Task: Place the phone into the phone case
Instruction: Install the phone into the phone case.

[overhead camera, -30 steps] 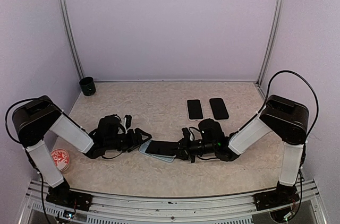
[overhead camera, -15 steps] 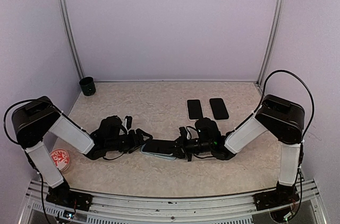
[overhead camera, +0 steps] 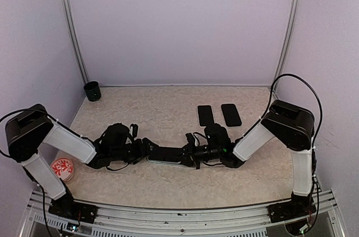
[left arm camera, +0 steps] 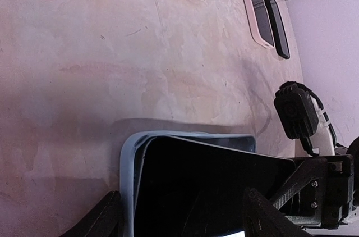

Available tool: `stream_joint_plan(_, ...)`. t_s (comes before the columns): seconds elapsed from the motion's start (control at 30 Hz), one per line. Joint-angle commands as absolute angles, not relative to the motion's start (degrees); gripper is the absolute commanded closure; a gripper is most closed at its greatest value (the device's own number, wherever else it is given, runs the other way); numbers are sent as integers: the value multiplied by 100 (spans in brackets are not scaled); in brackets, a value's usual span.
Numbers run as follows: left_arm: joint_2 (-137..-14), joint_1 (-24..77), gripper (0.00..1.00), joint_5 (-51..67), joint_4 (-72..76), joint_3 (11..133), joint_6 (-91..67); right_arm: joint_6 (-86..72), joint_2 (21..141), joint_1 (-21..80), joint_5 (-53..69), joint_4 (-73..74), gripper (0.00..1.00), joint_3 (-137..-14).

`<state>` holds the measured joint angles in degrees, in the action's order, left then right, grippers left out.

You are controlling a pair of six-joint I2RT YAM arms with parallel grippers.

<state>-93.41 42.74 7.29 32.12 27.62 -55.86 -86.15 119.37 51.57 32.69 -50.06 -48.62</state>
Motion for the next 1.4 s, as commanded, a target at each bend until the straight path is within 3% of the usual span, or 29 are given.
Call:
stream_joint_plan(0.0,-9607,4355,29,1519,3648,2822,-5603,-8142,12190,5194,3709,-4460,100,-5100)
stream_joint_plan(0.47,-10063,4120,29,1674,3814,3127,-5459,-7519,12593,4940,5028,-4111,100,-5496)
stream_joint_plan(0.97,-10265,4217,30,1994,4037,3306,-5395,-8070,13031,4841,5116,-4650,100,-5643)
stream_joint_plan(1.17,-10213,4190,30,1954,4030,3305,-5337,-8152,13008,4821,5110,-4681,95,-5609)
stream_joint_plan(1.37,-9850,4038,29,1900,3632,3395,-4980,-8044,12815,4741,4977,-4472,82,-5493)
